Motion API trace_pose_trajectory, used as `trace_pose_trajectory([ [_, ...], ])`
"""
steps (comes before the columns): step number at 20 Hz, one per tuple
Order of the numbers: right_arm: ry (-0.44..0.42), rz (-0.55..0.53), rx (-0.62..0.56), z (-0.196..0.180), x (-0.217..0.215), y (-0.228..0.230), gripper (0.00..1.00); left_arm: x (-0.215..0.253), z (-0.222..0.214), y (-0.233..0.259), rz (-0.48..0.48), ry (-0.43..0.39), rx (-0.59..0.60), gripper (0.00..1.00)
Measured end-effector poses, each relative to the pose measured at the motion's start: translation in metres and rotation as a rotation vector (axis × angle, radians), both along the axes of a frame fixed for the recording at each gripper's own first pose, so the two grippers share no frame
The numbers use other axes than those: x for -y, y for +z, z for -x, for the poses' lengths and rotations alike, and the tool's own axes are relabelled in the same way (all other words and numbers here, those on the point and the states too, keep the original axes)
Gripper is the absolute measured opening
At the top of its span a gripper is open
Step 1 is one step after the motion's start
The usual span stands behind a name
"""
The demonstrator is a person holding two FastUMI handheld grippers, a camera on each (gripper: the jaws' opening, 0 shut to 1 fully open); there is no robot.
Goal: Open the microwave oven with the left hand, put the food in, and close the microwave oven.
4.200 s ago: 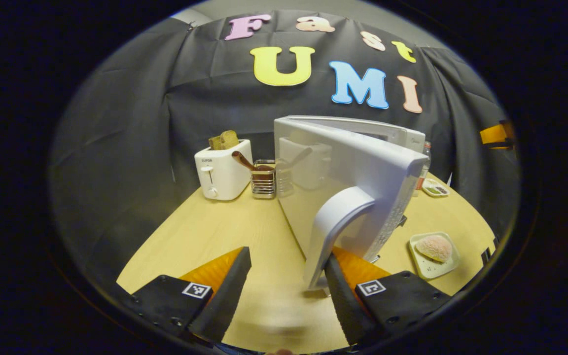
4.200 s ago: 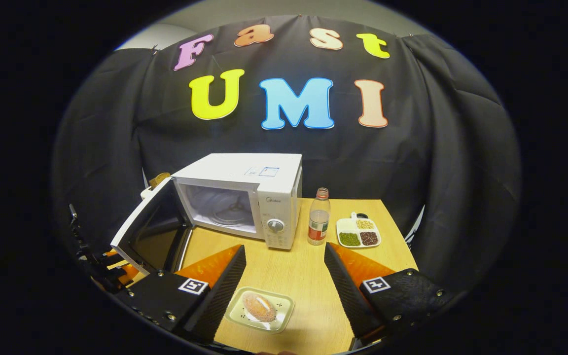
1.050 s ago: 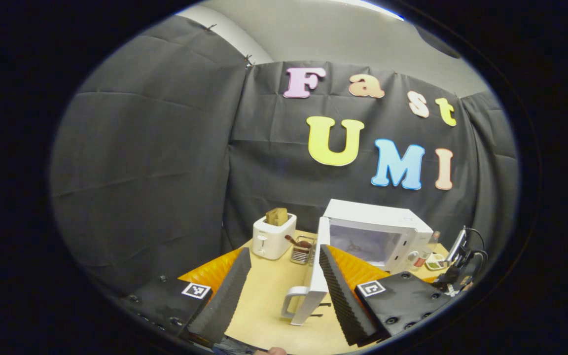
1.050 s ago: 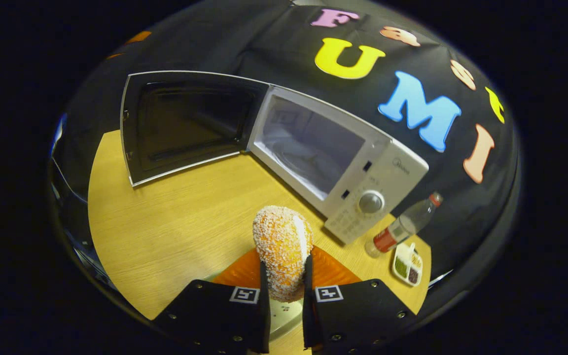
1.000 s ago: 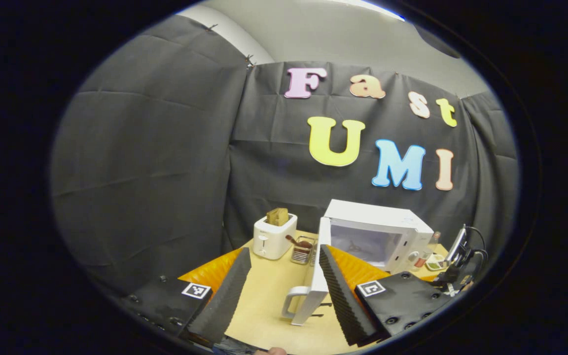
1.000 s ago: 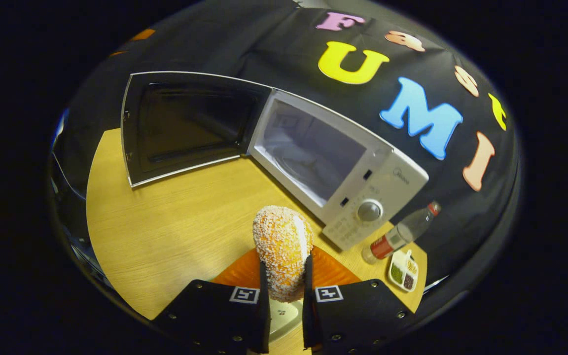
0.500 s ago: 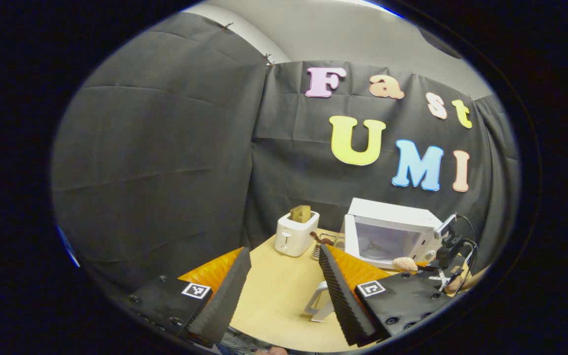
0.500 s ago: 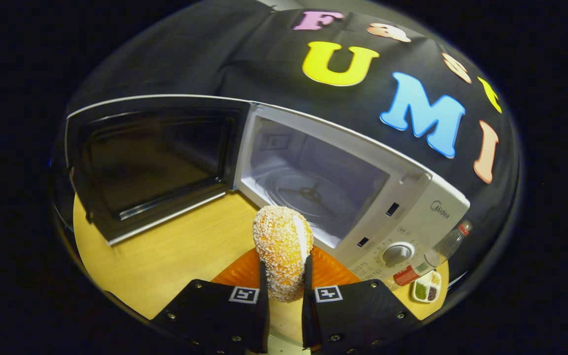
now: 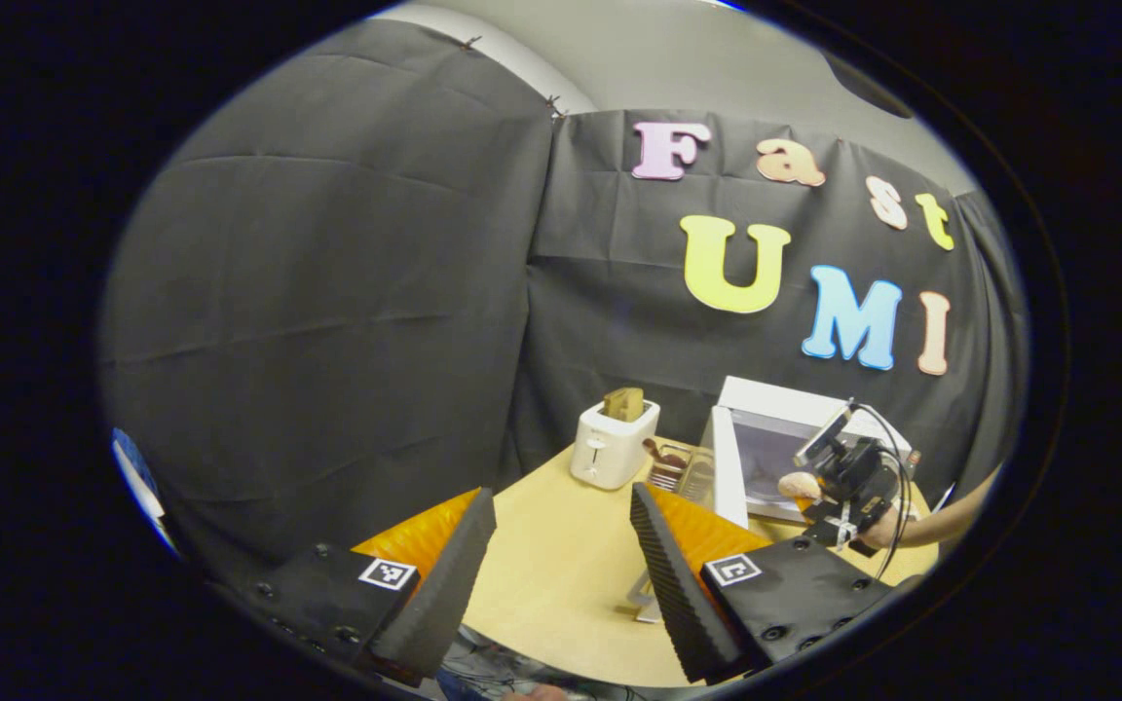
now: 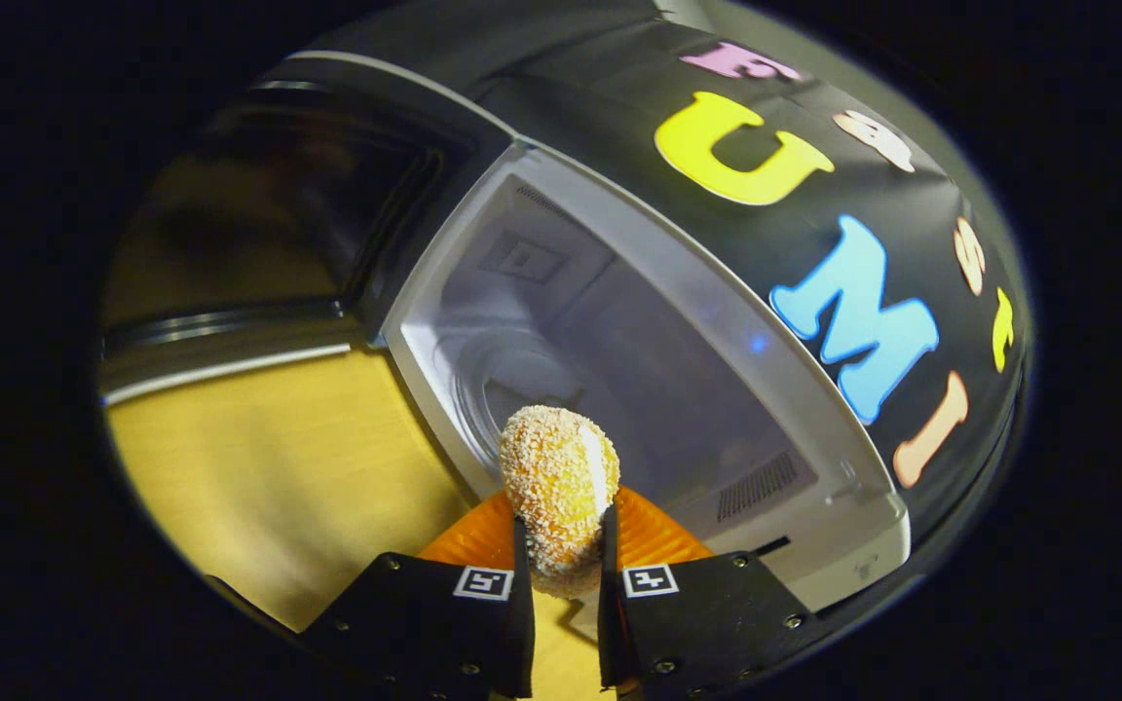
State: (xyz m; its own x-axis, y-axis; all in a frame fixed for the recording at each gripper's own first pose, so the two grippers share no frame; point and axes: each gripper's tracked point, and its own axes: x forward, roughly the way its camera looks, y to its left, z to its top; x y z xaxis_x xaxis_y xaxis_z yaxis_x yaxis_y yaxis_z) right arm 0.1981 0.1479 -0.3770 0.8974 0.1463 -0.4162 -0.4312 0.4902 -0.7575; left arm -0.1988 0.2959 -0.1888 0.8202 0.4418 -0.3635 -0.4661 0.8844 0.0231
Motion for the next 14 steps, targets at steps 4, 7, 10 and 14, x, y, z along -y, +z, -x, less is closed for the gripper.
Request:
trace_pose_trajectory([
  [4,0.075,0.188,0.07,-0.032,-0.002,-0.002,0.27,-0.004,0.002,-0.011,0.005,0.022,-0.018,0.93],
  [7,0.128,0.23,0.095,-0.051,-0.014,-0.008,0.27,-0.005,0.002,-0.016,0.004,0.036,-0.035,0.92],
  [10,0.175,0.279,0.108,-0.073,-0.022,-0.013,0.27,-0.008,0.006,-0.021,0.003,0.057,-0.05,0.92],
  [14,0.133,0.261,0.08,-0.099,-0.022,-0.019,0.29,-0.015,0.014,-0.023,0.009,0.092,-0.061,0.92],
])
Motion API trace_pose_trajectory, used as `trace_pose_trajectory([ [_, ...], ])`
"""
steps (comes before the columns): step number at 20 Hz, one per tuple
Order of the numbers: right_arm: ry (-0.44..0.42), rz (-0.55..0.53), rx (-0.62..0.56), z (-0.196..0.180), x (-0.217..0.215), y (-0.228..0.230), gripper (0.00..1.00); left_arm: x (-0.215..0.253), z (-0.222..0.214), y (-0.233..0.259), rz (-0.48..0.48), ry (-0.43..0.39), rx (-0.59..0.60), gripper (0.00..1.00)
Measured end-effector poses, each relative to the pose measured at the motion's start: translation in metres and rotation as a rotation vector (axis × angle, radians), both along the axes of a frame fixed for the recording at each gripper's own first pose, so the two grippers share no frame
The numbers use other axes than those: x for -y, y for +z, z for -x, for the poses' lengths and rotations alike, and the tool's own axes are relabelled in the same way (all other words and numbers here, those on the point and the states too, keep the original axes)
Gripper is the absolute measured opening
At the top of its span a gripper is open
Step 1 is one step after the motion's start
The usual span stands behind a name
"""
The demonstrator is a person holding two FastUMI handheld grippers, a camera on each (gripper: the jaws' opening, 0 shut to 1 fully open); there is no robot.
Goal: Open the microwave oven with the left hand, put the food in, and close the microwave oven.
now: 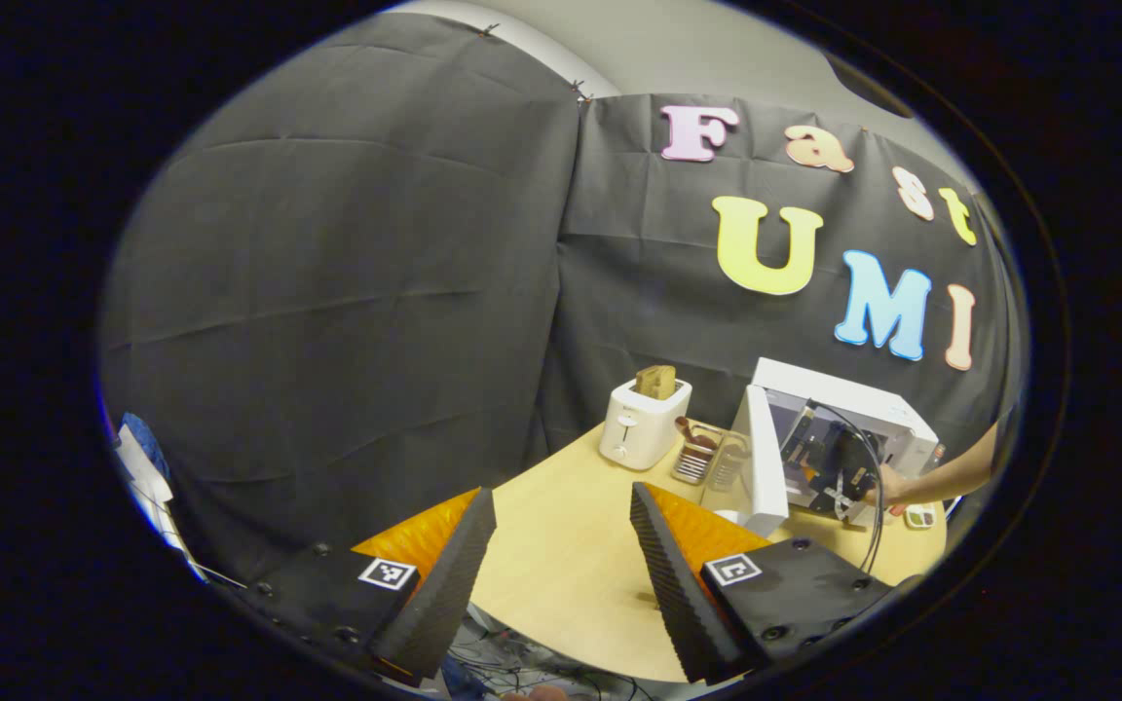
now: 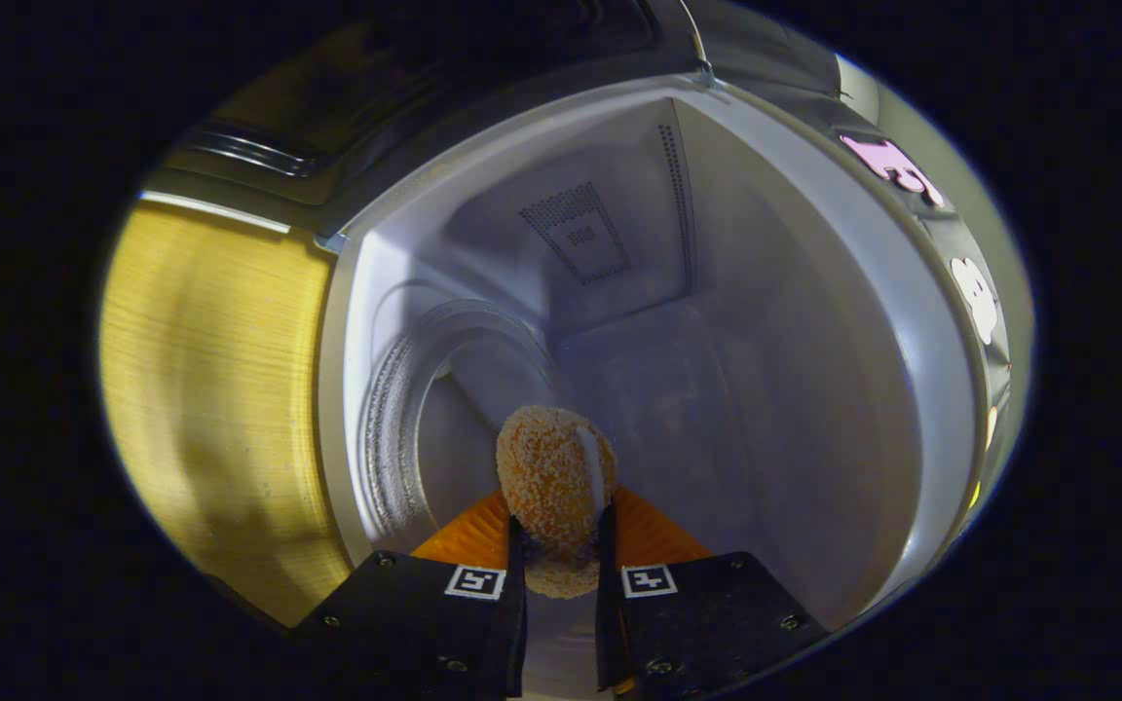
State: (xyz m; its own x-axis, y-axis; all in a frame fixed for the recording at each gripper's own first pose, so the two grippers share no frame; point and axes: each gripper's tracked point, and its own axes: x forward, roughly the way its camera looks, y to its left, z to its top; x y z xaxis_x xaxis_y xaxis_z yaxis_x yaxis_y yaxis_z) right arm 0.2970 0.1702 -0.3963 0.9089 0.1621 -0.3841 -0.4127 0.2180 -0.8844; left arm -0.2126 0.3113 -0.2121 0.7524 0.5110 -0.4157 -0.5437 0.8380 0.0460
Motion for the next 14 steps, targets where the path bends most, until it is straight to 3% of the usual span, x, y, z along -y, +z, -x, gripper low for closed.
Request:
trace_pose_trajectory([
  [3,0.009,0.003,-0.005,-0.003,-0.008,-0.004,0.3,-0.003,-0.001,-0.002,-0.004,0.009,-0.006,0.93],
  [7,0.002,0.014,0.022,-0.007,-0.009,-0.001,0.59,-0.005,-0.005,-0.001,-0.009,0.008,-0.011,0.92],
  [11,0.002,-0.025,-0.015,0.0,-0.01,0.002,0.74,-0.009,-0.009,-0.001,-0.006,0.009,-0.005,0.92],
  [14,-0.019,-0.107,-0.037,0.008,-0.008,0.008,0.8,-0.008,-0.014,-0.003,-0.002,0.001,-0.001,0.93],
])
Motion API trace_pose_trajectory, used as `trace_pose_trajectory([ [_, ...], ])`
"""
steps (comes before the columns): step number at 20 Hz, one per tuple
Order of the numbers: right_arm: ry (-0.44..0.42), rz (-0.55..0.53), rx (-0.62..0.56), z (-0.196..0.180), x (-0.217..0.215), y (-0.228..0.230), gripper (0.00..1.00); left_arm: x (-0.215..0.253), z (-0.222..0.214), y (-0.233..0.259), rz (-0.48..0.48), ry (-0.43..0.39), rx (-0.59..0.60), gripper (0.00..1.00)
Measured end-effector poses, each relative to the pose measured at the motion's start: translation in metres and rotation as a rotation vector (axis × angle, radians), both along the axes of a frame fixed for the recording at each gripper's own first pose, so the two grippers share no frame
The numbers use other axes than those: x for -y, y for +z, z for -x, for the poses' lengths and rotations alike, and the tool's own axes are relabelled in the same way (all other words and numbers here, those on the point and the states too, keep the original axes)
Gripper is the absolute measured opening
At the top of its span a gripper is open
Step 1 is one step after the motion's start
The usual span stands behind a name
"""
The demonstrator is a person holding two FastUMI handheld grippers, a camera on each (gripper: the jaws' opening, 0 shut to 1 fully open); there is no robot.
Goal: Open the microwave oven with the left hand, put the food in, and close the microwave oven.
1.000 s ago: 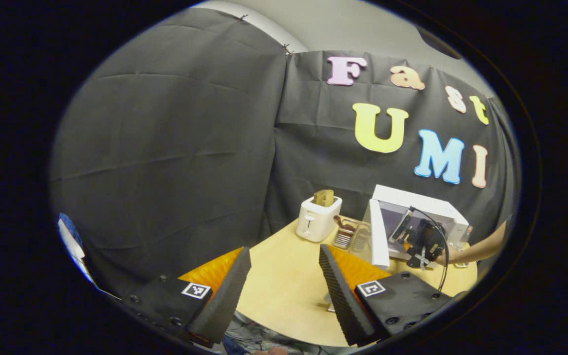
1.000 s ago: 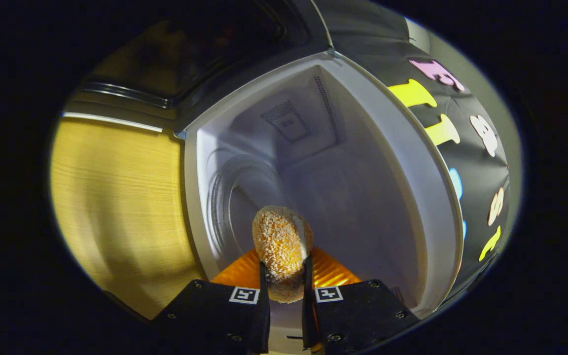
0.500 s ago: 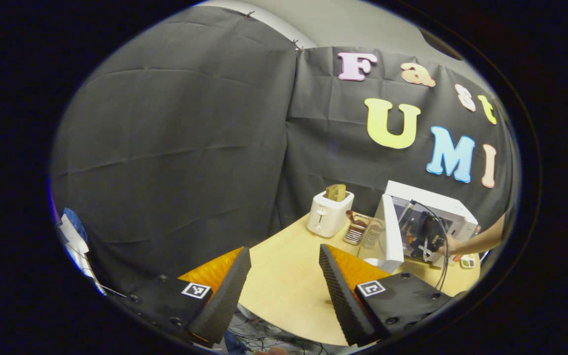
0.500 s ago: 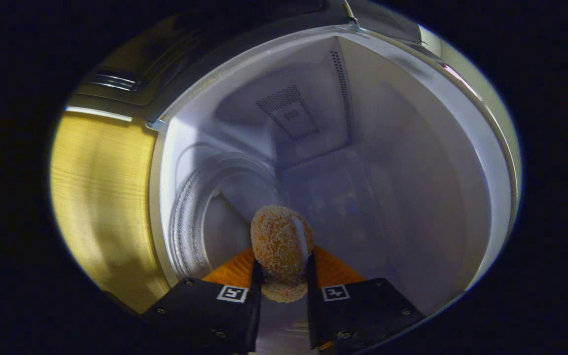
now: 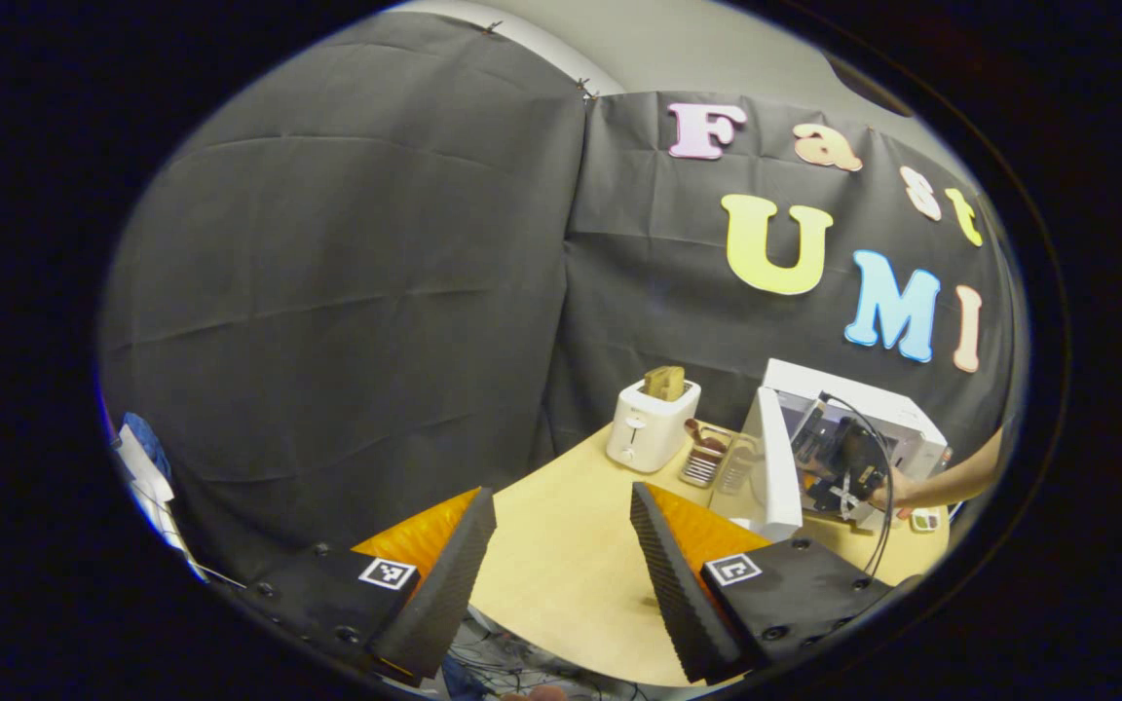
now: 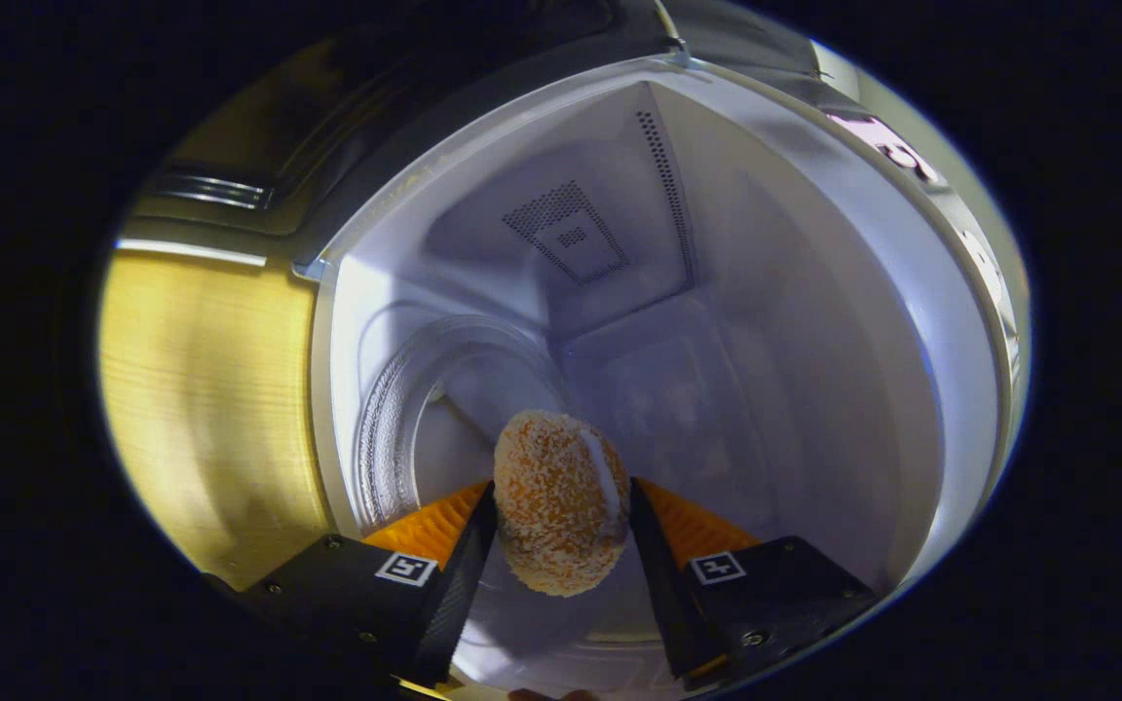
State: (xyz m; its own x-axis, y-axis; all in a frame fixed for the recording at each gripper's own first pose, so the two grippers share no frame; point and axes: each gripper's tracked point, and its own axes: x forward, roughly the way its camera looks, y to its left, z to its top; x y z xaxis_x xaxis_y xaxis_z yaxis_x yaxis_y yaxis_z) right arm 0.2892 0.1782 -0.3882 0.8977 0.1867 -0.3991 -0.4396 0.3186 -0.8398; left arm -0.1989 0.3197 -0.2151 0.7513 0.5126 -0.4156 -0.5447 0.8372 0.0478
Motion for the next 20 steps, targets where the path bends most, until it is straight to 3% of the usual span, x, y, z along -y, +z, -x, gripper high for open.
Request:
trace_pose_trajectory([
  [1,-0.005,-0.024,-0.013,0.0,0.0,0.0,0.89,0.002,-0.002,0.0,0.003,-0.007,0.0,0.93],
  [3,-0.001,-0.038,-0.036,0.005,-0.001,-0.001,0.94,0.003,-0.005,-0.004,0.001,-0.02,-0.005,0.92],
  [11,0.027,-0.09,-0.062,0.046,0.001,0.01,0.96,0.005,-0.011,0.002,-0.002,-0.046,0.011,0.93],
  [17,0.047,-0.253,-0.082,0.104,0.001,0.04,0.96,0.012,-0.028,0.014,-0.006,-0.092,0.058,0.92],
  [20,0.011,-0.391,-0.101,0.134,0.008,0.064,0.96,0.021,-0.041,0.02,-0.008,-0.138,0.083,0.92],
])
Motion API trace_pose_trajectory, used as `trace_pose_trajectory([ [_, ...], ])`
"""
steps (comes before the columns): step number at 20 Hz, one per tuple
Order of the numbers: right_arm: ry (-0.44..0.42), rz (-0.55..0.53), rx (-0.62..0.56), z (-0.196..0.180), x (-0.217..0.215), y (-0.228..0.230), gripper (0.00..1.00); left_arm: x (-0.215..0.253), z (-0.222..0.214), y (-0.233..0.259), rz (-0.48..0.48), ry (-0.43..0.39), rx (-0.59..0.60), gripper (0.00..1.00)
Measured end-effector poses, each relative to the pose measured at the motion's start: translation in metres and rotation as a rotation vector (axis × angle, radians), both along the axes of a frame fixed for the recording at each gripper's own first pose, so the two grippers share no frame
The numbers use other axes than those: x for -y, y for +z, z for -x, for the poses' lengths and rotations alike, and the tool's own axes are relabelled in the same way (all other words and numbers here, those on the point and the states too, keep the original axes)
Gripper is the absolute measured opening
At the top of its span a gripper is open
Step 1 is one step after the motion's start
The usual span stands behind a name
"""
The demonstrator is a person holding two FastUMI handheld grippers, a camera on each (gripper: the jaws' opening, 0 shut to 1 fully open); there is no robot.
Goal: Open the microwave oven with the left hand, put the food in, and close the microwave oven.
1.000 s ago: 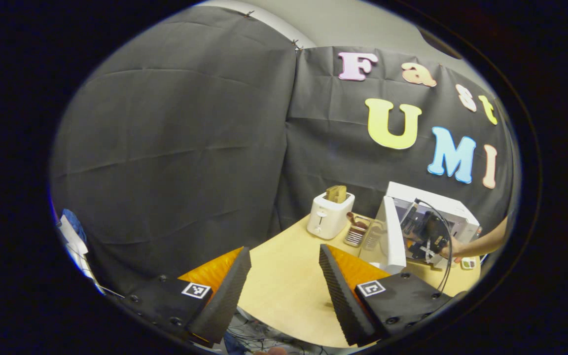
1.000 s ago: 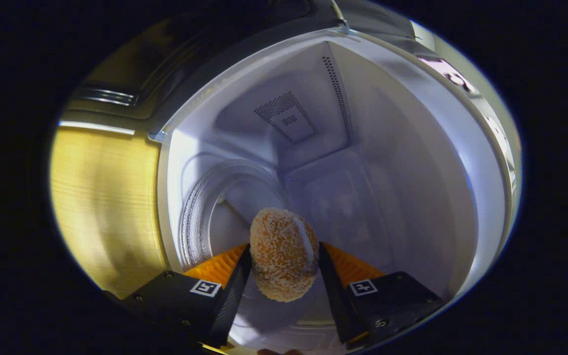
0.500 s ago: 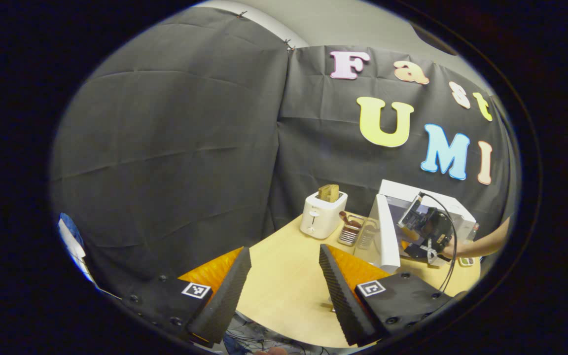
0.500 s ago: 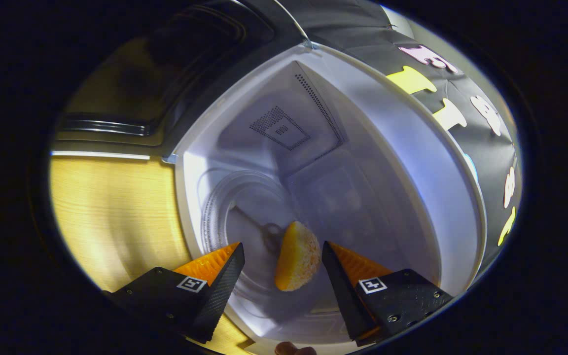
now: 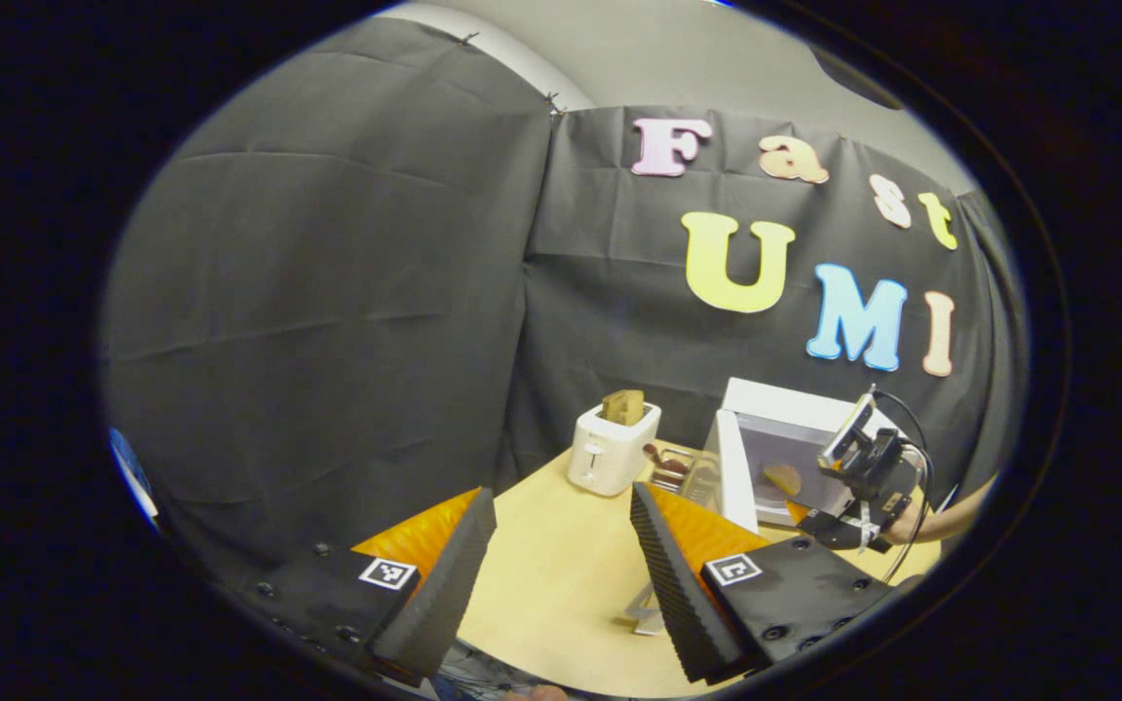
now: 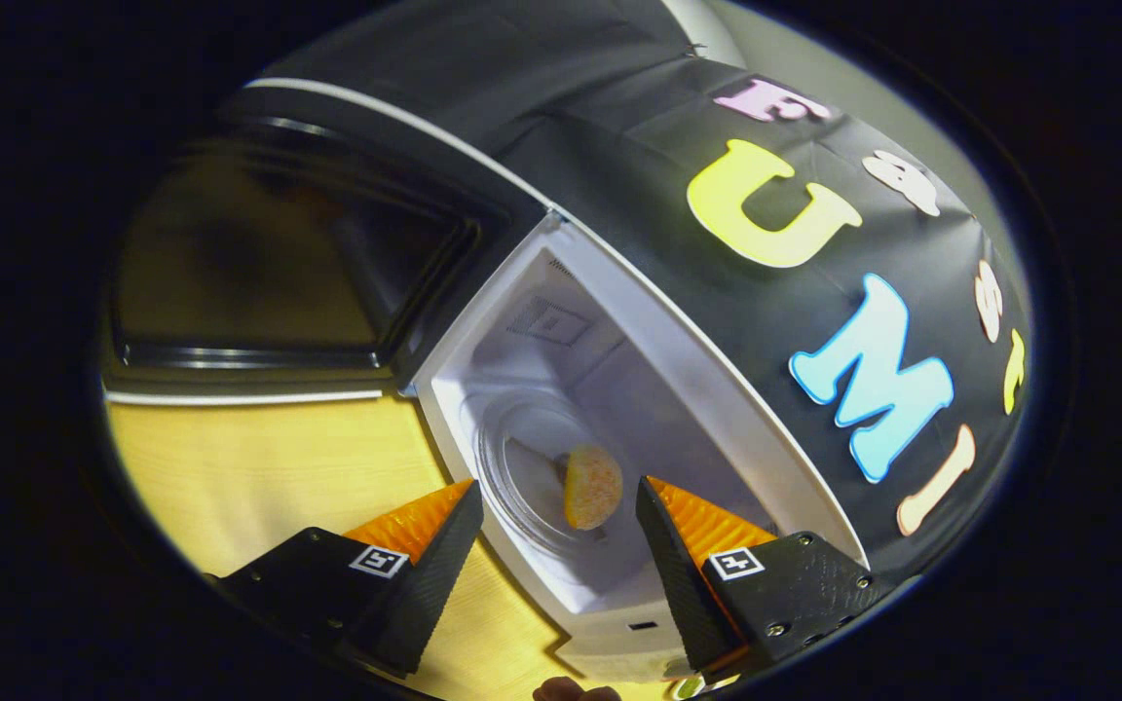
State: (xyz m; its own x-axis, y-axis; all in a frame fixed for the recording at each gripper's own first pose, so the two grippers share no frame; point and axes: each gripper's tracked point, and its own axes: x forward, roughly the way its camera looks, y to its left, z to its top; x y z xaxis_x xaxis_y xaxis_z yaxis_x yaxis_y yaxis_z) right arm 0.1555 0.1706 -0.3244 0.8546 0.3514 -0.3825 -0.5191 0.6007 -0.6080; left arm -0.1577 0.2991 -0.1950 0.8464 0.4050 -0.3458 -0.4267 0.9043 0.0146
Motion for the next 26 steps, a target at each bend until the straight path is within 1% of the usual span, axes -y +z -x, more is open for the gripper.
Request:
trace_pose_trajectory([
  [2,-0.043,-0.093,-0.013,0.017,0.006,0.018,0.96,0.008,-0.008,0.003,0.003,-0.028,0.013,0.92],
  [5,-0.075,-0.218,-0.024,0.046,0.007,0.052,0.96,0.017,-0.017,0.006,0.005,-0.068,0.034,0.92],
  [9,-0.124,-0.396,-0.062,0.088,0.009,0.092,0.96,0.021,-0.022,0.013,0.004,-0.096,0.05,0.92],
  [11,-0.128,-0.442,-0.066,0.105,0.007,0.108,0.95,0.021,-0.021,0.018,0.0,-0.105,0.057,0.92],
  [15,-0.081,-0.532,-0.111,0.15,-0.012,0.126,0.96,0.018,-0.018,0.025,-0.014,-0.113,0.061,0.92],
  [19,-0.011,-0.571,-0.169,0.189,-0.041,0.133,0.95,0.004,-0.007,0.033,-0.028,-0.087,0.07,0.92],
  [24,0.109,-0.587,-0.237,0.227,-0.085,0.135,0.96,-0.017,0.012,0.036,-0.029,-0.033,0.073,0.92],
  [26,0.174,-0.595,-0.288,0.251,-0.107,0.128,0.96,-0.022,0.021,0.038,-0.035,-0.018,0.072,0.92],
])
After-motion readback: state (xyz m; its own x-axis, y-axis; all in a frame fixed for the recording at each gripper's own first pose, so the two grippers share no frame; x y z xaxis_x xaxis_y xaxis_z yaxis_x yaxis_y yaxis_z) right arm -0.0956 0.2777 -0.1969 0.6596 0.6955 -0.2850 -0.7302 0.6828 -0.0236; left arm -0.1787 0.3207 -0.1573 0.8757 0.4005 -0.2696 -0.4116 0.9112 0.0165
